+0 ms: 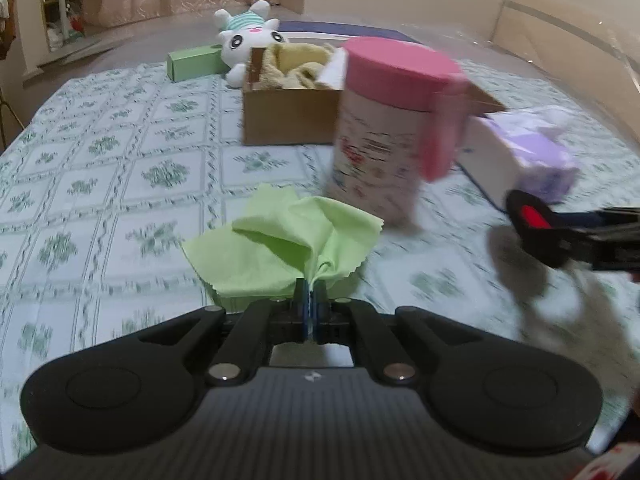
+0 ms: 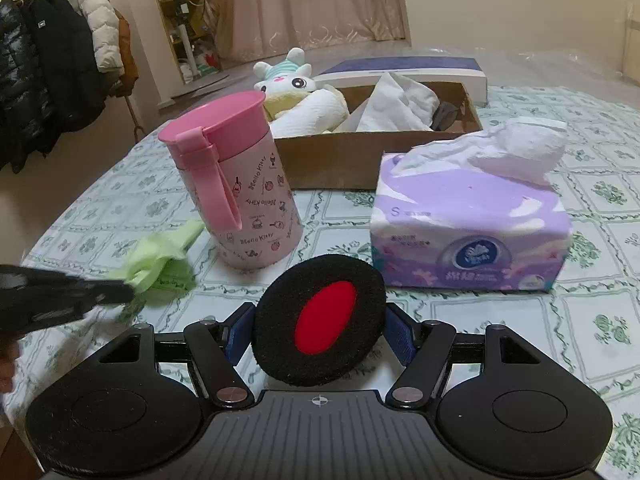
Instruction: Organize soft objects
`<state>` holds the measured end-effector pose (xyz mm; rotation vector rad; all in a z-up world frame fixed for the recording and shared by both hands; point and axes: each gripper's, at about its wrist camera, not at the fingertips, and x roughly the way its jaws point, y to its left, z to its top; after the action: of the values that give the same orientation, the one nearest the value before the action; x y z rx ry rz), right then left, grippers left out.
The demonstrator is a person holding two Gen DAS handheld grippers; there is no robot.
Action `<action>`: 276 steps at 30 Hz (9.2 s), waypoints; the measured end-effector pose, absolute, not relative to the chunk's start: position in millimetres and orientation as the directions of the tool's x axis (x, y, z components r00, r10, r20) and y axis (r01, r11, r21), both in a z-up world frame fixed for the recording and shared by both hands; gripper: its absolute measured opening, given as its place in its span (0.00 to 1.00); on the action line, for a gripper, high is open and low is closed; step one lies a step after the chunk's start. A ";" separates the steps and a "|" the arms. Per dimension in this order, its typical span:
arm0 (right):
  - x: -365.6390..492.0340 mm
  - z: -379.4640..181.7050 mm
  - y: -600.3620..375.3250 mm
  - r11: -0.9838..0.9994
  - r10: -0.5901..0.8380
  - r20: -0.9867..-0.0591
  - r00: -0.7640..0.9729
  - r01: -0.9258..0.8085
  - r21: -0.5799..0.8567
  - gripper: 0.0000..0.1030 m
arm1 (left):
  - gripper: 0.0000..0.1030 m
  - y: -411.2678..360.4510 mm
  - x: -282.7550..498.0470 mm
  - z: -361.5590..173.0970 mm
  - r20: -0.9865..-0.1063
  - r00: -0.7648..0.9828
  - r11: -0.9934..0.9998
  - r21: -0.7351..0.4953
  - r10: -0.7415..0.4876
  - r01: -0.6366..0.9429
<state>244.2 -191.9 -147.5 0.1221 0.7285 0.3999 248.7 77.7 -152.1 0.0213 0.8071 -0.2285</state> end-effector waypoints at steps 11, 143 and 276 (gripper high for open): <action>230.7 -146.5 -209.1 0.923 0.385 -0.635 0.669 -0.289 0.255 0.66 | 0.02 103.1 212.3 -99.1 -0.685 0.679 0.964 -0.214 -0.265 0.160; 553.4 -129.5 -278.3 0.797 0.544 -0.584 0.603 -0.589 0.135 0.15 | 0.36 -76.7 529.9 -70.9 -0.757 0.647 0.994 -0.036 -0.093 0.101; 19.7 -54.8 -221.4 0.930 0.364 -0.609 0.704 -0.308 0.200 0.72 | 0.43 -21.9 8.4 -43.7 -0.672 0.739 0.998 -0.012 -0.052 0.059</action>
<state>19.7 -221.4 -54.8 0.0859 0.6952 0.3742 8.4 -21.9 -43.7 0.0102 0.7366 -0.0610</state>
